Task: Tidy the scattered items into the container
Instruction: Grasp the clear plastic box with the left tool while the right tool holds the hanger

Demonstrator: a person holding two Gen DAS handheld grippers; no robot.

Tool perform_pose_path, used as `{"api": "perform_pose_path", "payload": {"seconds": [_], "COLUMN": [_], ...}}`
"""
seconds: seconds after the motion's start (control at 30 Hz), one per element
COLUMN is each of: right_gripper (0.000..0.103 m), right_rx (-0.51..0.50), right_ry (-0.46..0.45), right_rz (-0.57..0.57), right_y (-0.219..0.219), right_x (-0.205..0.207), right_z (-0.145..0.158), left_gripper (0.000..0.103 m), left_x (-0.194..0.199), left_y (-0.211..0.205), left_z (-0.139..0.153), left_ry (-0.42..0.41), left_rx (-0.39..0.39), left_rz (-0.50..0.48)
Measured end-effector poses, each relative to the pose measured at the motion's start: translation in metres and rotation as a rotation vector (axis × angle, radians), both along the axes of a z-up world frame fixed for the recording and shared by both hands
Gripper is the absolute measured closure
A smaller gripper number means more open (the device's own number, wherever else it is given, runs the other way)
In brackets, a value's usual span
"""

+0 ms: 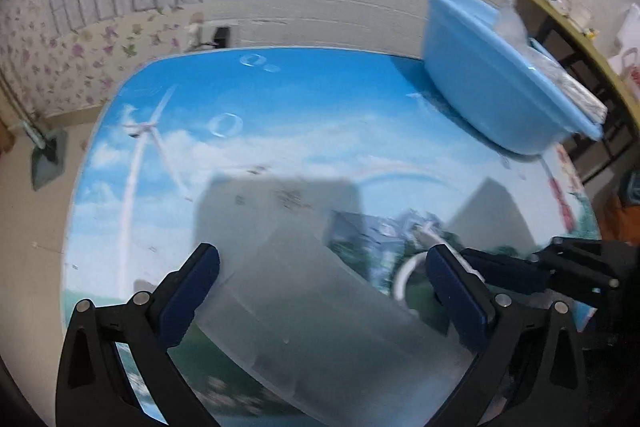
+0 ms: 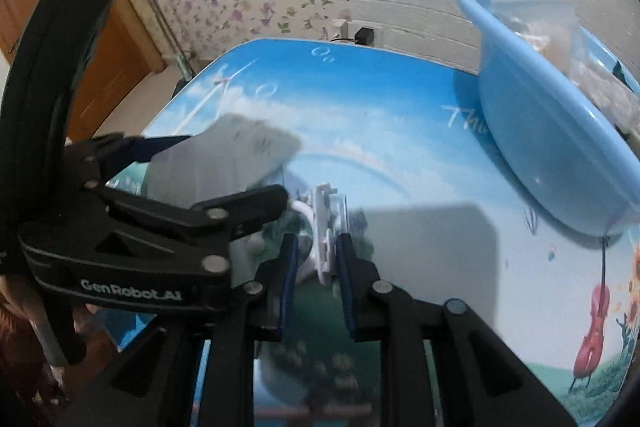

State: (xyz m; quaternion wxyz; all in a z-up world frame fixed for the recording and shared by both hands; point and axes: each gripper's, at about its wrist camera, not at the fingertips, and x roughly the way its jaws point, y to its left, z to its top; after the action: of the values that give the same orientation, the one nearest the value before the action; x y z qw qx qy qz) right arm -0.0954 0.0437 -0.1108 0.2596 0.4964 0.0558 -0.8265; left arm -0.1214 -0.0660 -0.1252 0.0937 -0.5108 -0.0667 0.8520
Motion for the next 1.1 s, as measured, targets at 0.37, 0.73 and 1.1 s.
{"api": "perform_pose_path", "payload": {"seconds": [0.37,0.73,1.1], "right_gripper": [0.083,0.083,0.082], "right_rx": [0.000,-0.031,-0.061], "right_ry": [0.031,0.040,0.047], "right_rz": [-0.132,-0.290,-0.375], "right_y": [0.063,0.123,0.155], "right_x": [0.012,0.012,0.016], "right_z": [-0.002,-0.004,-0.004], "left_gripper": [0.000,0.000,0.000], "left_x": [0.043,0.056,0.036], "left_y": [-0.035,-0.012,0.036], "left_z": [0.028,0.003,0.003], "left_ry": [0.038,-0.067,-0.036], "left_rx": [0.084,0.090,0.017], "left_rz": [0.186,0.185,0.069]}}
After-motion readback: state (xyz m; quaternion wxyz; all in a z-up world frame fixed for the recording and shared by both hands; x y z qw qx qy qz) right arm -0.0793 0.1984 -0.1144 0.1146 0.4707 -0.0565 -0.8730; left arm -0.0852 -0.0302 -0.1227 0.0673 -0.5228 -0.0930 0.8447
